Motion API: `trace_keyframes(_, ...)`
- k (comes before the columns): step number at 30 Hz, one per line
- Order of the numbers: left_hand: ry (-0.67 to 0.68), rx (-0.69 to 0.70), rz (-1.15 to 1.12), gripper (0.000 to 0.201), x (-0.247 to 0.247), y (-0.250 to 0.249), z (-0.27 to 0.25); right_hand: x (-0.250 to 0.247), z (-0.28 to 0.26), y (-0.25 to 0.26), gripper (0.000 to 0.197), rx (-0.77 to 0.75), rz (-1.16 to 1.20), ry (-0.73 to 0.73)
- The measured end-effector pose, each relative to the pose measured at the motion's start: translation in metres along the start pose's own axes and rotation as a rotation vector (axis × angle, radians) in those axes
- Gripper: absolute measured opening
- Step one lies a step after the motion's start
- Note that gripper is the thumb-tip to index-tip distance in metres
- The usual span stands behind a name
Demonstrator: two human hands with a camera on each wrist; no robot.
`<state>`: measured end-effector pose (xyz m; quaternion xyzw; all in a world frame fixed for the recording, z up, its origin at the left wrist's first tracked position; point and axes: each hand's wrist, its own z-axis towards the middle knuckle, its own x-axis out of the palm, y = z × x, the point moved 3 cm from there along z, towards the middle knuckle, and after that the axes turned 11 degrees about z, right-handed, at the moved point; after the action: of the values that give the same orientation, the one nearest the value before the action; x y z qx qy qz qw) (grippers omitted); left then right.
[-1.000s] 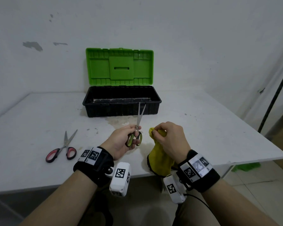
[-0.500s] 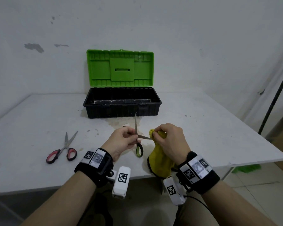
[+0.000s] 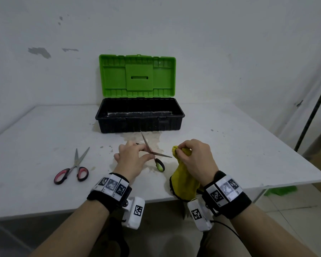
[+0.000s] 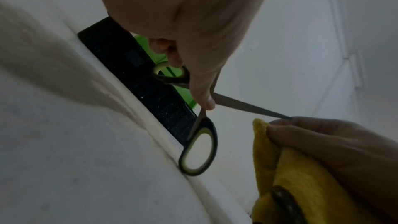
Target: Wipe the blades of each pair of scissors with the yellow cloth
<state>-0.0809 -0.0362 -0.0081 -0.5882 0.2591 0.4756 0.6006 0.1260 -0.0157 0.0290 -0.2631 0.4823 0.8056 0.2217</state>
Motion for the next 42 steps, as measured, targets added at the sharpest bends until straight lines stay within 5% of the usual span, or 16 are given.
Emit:
trace_keyframes(8, -0.059, -0.023, 0.060, 0.017, -0.001, 0.003, 0.002, -0.001, 0.002, -0.004, 0.014, 0.022, 0.008, -0.002)
trace_keyframes(17, 0.171, -0.017, -0.583, 0.015, -0.007, 0.000, 0.006, -0.004, 0.004, -0.002, 0.012, 0.015, 0.063, -0.016)
trace_keyframes(26, 0.382, -0.020, -0.605, 0.017, -0.003, -0.001, 0.003, -0.009, 0.002, -0.003, 0.010, 0.099, 0.272, 0.012)
trace_keyframes(34, 0.475, -0.052, -0.561, 0.013, -0.001, -0.001, 0.007, 0.000, 0.003, 0.007, 0.007, -0.107, 0.290, 0.094)
trace_keyframes(42, 0.420, -0.088, -0.687, 0.009, 0.002, -0.010, 0.004, 0.016, 0.000, 0.008, 0.007, -0.149, 0.161, 0.018)
